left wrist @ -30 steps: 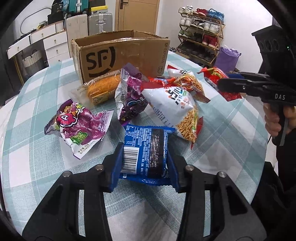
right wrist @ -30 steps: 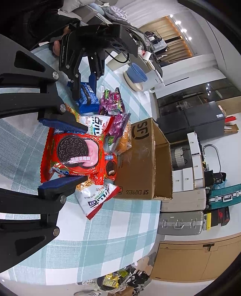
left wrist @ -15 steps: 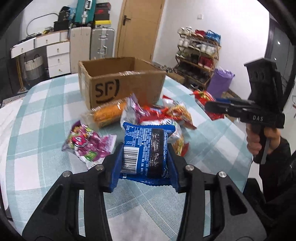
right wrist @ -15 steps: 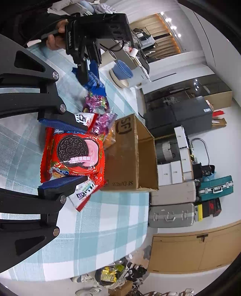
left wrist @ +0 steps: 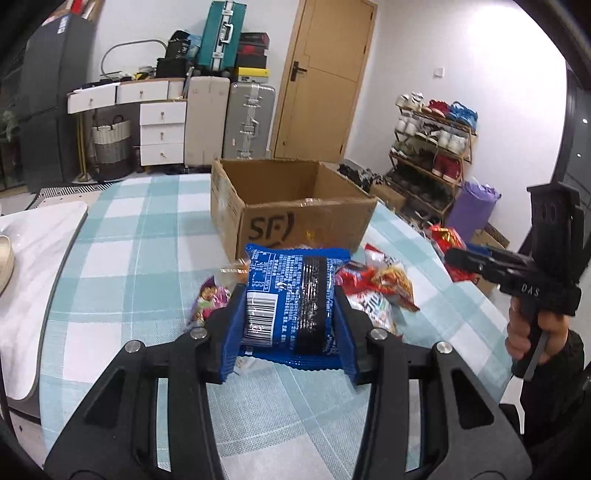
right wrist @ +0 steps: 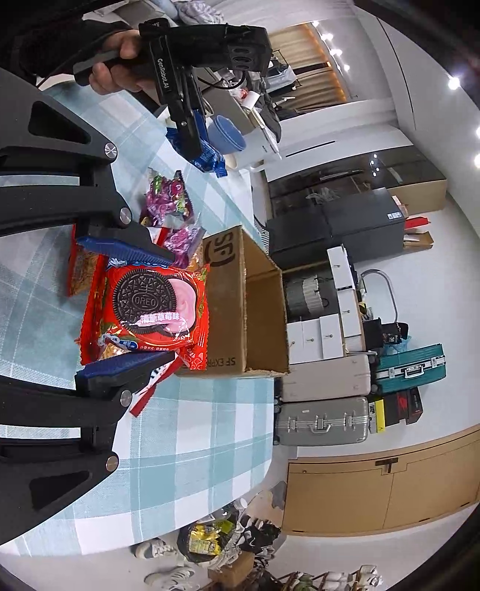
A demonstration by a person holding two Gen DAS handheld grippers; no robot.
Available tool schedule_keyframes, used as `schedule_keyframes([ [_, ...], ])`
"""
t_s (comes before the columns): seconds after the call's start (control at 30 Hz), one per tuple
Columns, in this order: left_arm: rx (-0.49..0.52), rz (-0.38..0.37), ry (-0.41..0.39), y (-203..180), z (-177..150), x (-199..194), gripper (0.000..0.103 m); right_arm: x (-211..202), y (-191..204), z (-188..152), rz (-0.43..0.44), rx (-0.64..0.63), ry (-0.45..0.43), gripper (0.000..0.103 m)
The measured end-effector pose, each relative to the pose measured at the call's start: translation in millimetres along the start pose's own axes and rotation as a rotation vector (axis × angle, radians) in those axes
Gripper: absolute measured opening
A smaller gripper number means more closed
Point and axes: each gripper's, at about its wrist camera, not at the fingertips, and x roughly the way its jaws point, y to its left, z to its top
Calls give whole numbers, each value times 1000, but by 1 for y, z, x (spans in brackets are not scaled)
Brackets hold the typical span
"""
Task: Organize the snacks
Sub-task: 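Lift the blue cookie packet and Oreo packet and carry them over the box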
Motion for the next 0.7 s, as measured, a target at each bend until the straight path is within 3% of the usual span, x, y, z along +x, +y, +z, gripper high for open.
schedule_keyframes([
  [0.7,-22,69,-68,-15,64,26,41,18,-5,52,-5,3,-58,45],
])
